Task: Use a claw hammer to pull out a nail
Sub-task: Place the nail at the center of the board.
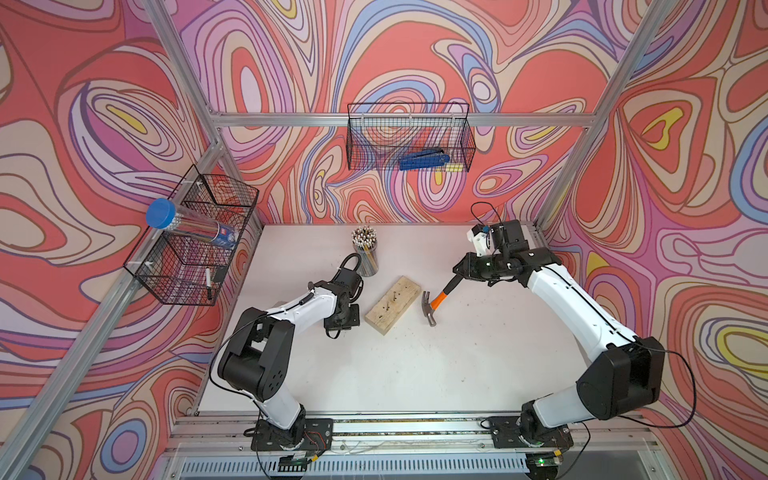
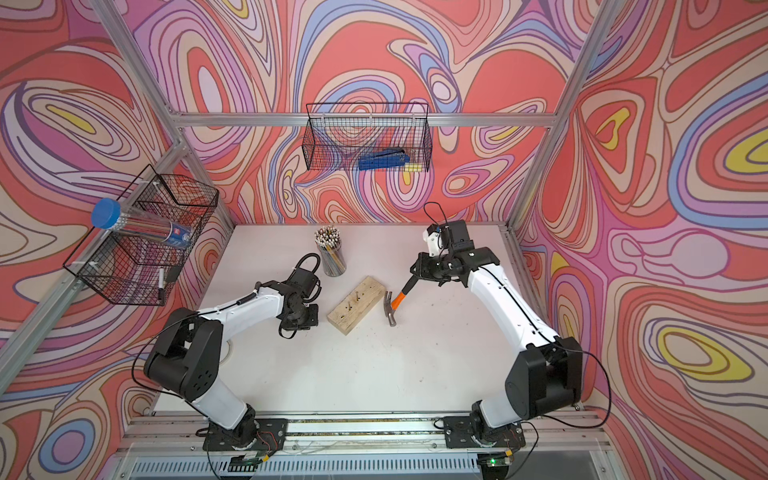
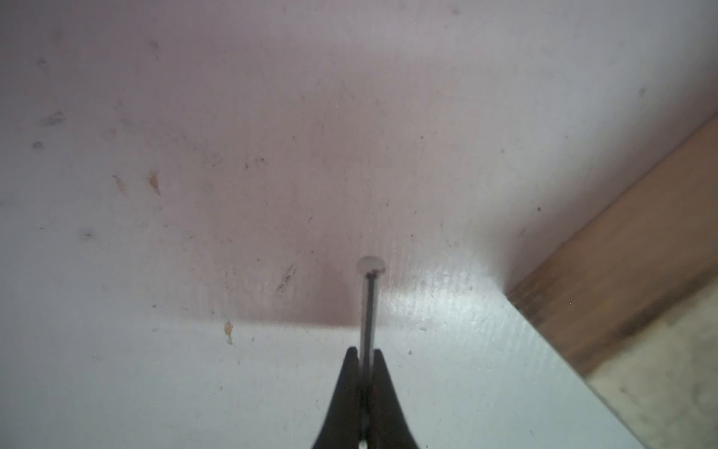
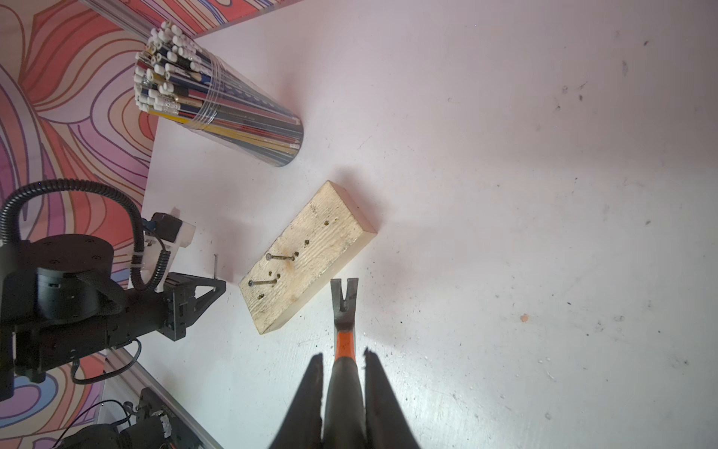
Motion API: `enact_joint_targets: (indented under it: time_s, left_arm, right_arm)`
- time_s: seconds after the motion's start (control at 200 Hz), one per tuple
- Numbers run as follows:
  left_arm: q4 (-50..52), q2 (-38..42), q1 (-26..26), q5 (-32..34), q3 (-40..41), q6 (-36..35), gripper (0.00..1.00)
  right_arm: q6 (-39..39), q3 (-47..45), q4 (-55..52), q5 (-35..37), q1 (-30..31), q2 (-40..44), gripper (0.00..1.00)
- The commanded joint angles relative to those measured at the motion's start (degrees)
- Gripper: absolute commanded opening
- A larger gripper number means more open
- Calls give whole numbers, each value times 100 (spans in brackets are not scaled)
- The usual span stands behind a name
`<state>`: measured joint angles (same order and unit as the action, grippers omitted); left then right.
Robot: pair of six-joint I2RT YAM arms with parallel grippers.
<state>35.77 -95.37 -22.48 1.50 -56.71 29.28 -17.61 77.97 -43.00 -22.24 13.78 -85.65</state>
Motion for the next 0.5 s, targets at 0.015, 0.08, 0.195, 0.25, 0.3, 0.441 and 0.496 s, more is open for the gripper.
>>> enact_joint_targets:
  time_s: [0.015, 0.08, 0.195, 0.25, 0.3, 0.441, 0.496]
  left_arm:
    - [295, -119, 41, 95, -152, 181, 15]
    - [309, -162, 35, 102, -174, 152, 20]
    - [297, -214, 47, 86, -182, 93, 23]
    - [316, -236, 49, 99, -199, 83, 23]
    - [334, -254, 47, 124, -216, 72, 23]
    - [400, -208, 47, 178, -261, 26, 23]
    - [404, -152, 43, 124, -278, 8, 23]
  right_arm:
    - [-43, 149, 302, -99, -31, 58, 0]
    - [-25, 188, 269, -79, -32, 50, 0]
    - [8, 261, 215, -70, -30, 31, 0]
    - [6, 279, 215, -70, -29, 30, 0]
    - [3, 297, 206, -61, -33, 35, 0]
    - [27, 359, 161, -70, -33, 31, 0]
    - [21, 367, 173, -43, -32, 39, 0]
